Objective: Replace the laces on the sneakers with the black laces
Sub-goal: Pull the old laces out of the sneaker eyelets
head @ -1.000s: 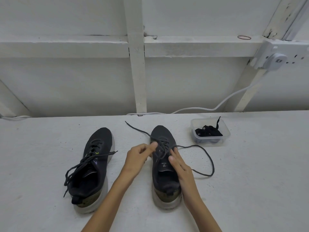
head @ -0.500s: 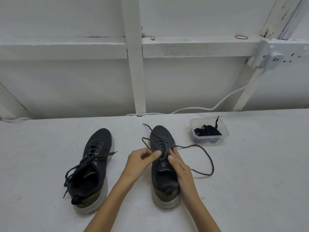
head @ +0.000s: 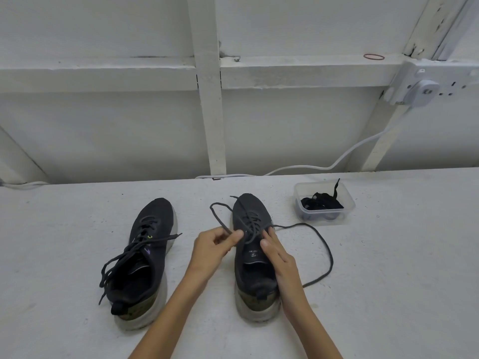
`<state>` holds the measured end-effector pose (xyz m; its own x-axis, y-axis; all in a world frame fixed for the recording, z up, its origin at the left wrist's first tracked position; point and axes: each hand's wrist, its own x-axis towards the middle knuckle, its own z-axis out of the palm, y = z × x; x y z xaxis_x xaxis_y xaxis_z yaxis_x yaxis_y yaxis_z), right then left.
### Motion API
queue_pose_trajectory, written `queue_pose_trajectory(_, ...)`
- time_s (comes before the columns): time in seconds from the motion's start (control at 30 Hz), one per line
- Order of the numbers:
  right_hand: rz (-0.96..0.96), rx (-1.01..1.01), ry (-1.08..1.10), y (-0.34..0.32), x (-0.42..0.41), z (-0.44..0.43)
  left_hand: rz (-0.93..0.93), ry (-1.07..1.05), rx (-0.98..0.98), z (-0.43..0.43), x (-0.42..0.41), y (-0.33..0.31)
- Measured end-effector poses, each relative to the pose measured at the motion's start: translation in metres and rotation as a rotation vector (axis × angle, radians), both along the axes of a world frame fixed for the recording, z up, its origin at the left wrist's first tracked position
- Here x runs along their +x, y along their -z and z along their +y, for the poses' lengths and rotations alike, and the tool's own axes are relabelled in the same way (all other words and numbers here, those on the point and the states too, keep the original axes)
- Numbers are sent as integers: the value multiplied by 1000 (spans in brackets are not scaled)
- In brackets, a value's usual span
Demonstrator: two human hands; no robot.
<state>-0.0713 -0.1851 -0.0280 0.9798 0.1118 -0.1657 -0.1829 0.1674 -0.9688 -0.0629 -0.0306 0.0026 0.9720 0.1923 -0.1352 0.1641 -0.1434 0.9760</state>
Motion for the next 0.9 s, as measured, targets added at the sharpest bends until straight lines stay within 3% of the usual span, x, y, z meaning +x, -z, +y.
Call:
queue_pose_trajectory(0.23, -24, 6, -8, 2, 0, -1, -160, -408, -161, 23, 15, -6)
queue_pose_trajectory(0.33, -2, -7, 11, 3, 1, 0, -73, -270, -148, 8, 7, -2)
queue_pose_trajectory(0.47, -24, 10, -1, 1, 0, 0, -37, -59, 24, -7, -3, 5)
queue_pose_trajectory(0.53, -41, 31, -26, 1, -1, -1, -74, -115, 49, -2, 1, 2)
queue_pose_trajectory(0.7, -17, 21, -9, 2, 0, -1, -200, -460, -147, 20, 18, -15)
queue_pose_trajectory(0.9, -18, 2, -12, 4, 0, 1, -26, -184, -179, 1, 2, -3)
